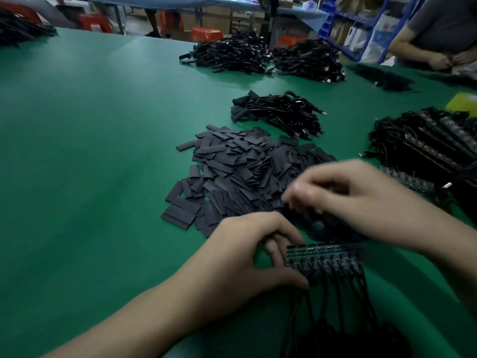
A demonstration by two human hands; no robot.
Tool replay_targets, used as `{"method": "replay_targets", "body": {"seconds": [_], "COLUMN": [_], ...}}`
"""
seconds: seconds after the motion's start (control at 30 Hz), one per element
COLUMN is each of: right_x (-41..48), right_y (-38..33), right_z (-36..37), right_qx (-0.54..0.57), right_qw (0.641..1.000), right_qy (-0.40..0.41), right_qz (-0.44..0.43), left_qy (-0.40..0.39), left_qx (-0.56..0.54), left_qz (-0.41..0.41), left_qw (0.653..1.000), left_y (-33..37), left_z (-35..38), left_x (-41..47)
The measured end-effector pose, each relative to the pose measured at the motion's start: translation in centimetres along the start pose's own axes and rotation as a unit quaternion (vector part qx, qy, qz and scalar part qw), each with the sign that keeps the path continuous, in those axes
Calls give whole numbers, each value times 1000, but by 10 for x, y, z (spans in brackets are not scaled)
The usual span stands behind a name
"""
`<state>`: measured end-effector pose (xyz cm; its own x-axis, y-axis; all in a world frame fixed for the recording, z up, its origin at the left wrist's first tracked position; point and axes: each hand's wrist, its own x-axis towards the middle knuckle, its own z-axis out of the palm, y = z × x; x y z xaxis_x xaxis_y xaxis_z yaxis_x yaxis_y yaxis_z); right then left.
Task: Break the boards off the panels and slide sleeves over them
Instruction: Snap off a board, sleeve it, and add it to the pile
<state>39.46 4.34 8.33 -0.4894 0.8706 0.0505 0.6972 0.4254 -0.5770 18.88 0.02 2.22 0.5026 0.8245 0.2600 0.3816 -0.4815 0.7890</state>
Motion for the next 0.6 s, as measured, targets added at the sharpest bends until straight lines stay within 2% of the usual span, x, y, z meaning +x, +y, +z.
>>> {"method": "replay_targets", "body": {"seconds": [0.07,0.2,0.3,0.5,0.6], "right_x": [-24,-41,-43,-43,-42], "right_y": [1,7,7,4,5], "right_z": [7,14,19,35,39], "right_qx": [24,40,28,77,142], "right_qw": [998,995,996,993,986], "right_qy": [-51,-66,-29,56,50], "right_qz": [24,65,74,69,66], "left_qy": [3,-3,-4,25,28], "left_qx": [-50,-169,-213,-292,-331], "left_qz": [-46,-109,-123,-150,-162], "left_qw": [998,980,969,944,929], "left_y": [1,3,2,4,5], "left_z": [-1,-1,0,-4,-7], "left_x": [1,2,4,4,5]}}
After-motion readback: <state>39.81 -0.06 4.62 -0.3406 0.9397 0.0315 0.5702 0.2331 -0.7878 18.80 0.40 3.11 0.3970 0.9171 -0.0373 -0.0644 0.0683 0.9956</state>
